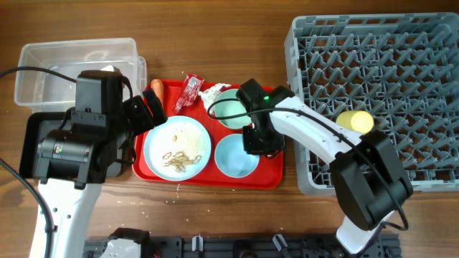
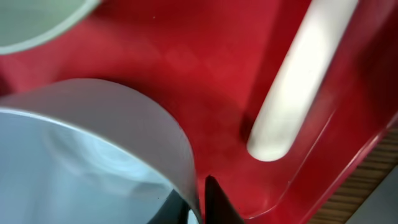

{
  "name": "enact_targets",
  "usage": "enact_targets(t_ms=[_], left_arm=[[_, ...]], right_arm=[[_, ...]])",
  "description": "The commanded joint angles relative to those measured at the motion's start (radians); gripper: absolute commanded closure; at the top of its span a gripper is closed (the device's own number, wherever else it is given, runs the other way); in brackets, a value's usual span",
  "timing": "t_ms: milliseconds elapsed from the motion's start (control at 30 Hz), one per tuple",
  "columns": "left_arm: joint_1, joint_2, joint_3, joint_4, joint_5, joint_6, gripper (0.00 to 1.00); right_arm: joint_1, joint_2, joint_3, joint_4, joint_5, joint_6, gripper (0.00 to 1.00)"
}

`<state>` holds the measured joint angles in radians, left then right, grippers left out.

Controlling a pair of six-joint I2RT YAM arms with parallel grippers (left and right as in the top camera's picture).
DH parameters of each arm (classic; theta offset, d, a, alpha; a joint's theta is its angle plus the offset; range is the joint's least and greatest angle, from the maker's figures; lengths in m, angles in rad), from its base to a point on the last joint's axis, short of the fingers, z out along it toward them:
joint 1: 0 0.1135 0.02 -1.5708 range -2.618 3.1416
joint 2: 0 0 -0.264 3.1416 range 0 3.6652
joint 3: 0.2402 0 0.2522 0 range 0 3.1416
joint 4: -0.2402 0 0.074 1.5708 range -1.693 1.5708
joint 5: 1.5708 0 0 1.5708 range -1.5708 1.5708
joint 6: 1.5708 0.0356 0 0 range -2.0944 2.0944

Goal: Sort waste into correct bins and load items into the dishwasher rack
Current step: 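Grasp the light-blue bowl with the right gripper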

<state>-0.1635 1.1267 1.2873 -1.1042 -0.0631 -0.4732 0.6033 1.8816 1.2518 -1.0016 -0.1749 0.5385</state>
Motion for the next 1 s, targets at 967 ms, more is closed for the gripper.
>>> enact_targets(t_ms=[967], left_arm=[[0.005,0.001,0.013,-0.001,-0.021,-0.006,0.00]], right_arm=[[-0.294,-0.688,-0.021,0.092,1.108,-0.005,0.96]])
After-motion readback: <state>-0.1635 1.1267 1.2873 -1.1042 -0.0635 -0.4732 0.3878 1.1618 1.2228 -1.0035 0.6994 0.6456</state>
